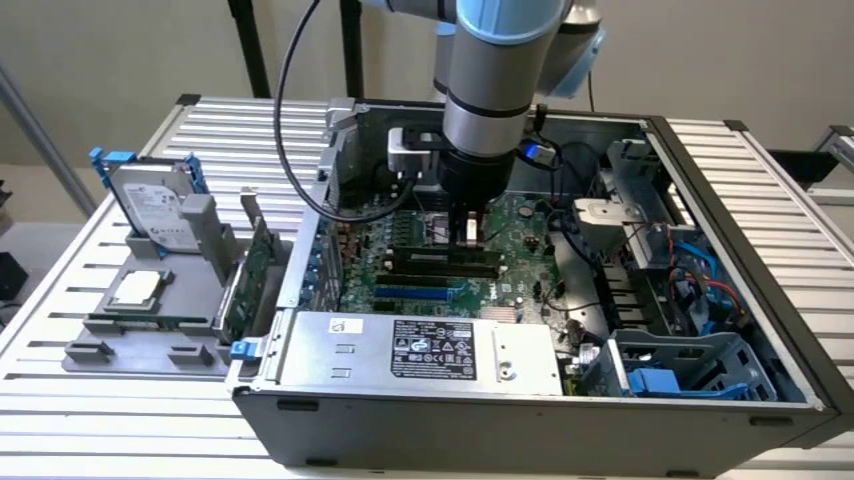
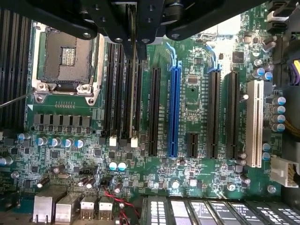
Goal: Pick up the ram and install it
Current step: 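Insert the ram into the slot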
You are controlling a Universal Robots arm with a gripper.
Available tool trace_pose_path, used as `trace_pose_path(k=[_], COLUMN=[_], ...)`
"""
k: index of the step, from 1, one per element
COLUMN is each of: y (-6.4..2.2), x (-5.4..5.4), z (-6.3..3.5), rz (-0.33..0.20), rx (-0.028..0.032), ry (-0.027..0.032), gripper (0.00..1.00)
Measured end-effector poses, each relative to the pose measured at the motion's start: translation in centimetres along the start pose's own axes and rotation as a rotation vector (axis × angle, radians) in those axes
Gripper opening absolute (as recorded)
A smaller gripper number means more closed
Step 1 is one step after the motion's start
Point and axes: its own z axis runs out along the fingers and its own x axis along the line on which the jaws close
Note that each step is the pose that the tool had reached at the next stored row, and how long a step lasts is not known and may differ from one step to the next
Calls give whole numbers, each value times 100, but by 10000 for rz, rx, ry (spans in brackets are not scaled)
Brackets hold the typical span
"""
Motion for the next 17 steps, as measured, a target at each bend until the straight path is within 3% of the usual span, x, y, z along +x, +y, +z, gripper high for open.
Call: trace_pose_path(k=[17], y=[6], x=[1], z=[78], rz=[-24], rx=[19], ry=[20], gripper=[0])
